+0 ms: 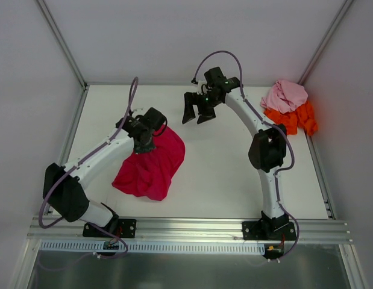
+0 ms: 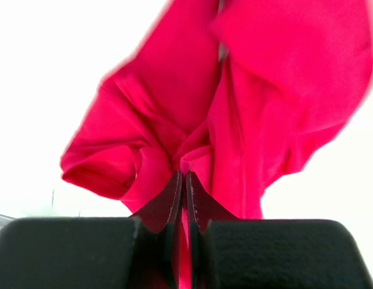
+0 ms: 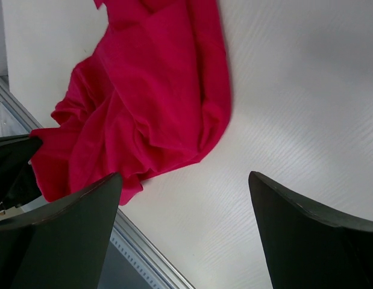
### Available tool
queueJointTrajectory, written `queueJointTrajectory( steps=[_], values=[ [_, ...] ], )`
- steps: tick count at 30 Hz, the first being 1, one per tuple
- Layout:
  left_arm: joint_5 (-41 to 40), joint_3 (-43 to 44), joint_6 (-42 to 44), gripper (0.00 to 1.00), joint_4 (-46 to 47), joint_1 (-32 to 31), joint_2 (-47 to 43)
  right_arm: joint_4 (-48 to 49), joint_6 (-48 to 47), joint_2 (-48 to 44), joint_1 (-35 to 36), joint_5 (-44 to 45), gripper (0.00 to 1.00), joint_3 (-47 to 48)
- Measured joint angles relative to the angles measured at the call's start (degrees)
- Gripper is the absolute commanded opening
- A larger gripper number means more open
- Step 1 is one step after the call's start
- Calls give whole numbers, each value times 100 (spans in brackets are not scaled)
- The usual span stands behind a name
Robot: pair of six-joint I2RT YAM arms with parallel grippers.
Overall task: Fold and stack the t-shirts
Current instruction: Flatten out the tshirt
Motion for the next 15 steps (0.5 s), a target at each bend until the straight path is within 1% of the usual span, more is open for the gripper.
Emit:
queueJointTrajectory(
  steps=[4, 8, 11, 15],
  values=[
    [-446, 835, -103, 0, -367, 0, -535, 4, 168, 225, 4, -354, 92, 511],
    [-800, 1558, -262, 0, -741, 0, -1058, 275, 533, 487, 31, -813, 91, 811],
    [-916, 1661, -306, 0, -940, 0, -1425, 398, 660, 654, 125, -990, 91, 802],
    [-979, 1626, -450, 0, -1263, 0, -1696, 501, 713, 868, 374, -1202, 91, 678]
  ],
)
